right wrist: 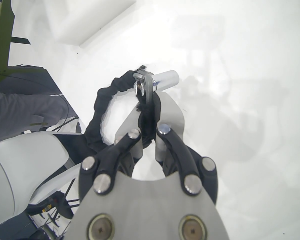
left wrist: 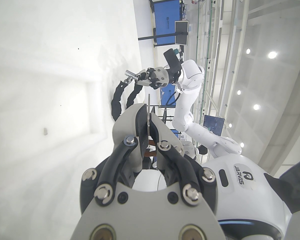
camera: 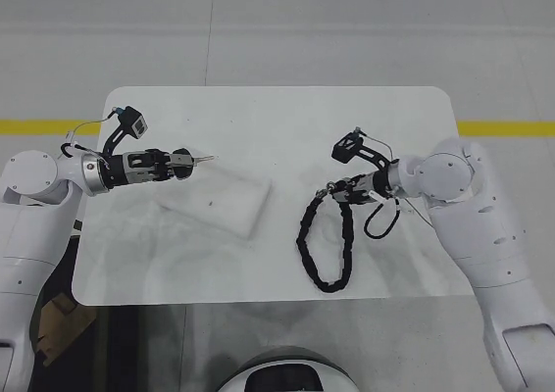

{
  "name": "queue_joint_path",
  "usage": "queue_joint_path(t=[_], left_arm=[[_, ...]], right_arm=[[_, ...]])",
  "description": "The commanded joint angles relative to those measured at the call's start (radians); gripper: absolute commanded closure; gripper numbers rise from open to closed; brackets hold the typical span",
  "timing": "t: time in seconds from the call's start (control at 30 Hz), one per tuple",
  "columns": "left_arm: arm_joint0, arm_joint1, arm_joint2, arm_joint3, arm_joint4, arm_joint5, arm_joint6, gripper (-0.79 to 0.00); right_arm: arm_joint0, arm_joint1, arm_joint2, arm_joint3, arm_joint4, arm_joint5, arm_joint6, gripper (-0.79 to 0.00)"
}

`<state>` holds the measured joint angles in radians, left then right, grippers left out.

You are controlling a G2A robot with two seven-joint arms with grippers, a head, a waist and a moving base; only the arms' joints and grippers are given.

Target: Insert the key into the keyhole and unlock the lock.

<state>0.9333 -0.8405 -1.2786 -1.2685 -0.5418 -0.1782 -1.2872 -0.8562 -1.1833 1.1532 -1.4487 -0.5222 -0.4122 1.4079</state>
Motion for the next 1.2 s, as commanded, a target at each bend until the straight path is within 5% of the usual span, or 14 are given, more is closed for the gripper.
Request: queue_joint_path(t=[0.0, 0.1, 0.23, 0.47, 0.53, 0.7, 0.83, 1.0, 1.17], left_arm=[[0.000, 0.000, 0.000, 0.000, 0.000, 0.000, 0.000, 0.000], [0.000, 0.000, 0.000, 0.000, 0.000, 0.000, 0.000, 0.000], [0.000, 0.000, 0.000, 0.000, 0.000, 0.000, 0.000, 0.000], [0.000, 0.000, 0.000, 0.000, 0.000, 0.000, 0.000, 0.000], [0.000, 0.000, 0.000, 0.000, 0.000, 0.000, 0.000, 0.000], [0.000, 0.000, 0.000, 0.000, 0.000, 0.000, 0.000, 0.000], [0.000, 0.000, 0.000, 0.000, 0.000, 0.000, 0.000, 0.000], [0.000, 0.000, 0.000, 0.000, 0.000, 0.000, 0.000, 0.000], [0.000, 0.000, 0.000, 0.000, 0.000, 0.000, 0.000, 0.000]], right_arm=[[0.000, 0.000, 0.000, 0.000, 0.000, 0.000, 0.000, 0.000], [-0.176, 0.009, 0.092, -0.098, 0.125, -0.016, -0.207, 0.000], [-0.259, 0.012, 0.173, -0.073, 0.379, -0.102, -0.352, 0.000], [-0.240, -0.003, 0.150, 0.089, 0.913, -0.194, -0.292, 0.000], [-0.211, -0.004, 0.134, 0.137, 0.956, -0.198, -0.226, 0.000], [-0.139, 0.011, 0.095, 0.128, 0.485, -0.202, -0.218, 0.000], [-0.120, 0.028, 0.061, -0.020, -0.078, -0.150, -0.245, 0.000], [-0.132, 0.046, 0.050, -0.190, -0.572, -0.099, -0.255, 0.000], [-0.169, 0.052, 0.070, -0.269, -0.722, -0.083, -0.386, 0.000]])
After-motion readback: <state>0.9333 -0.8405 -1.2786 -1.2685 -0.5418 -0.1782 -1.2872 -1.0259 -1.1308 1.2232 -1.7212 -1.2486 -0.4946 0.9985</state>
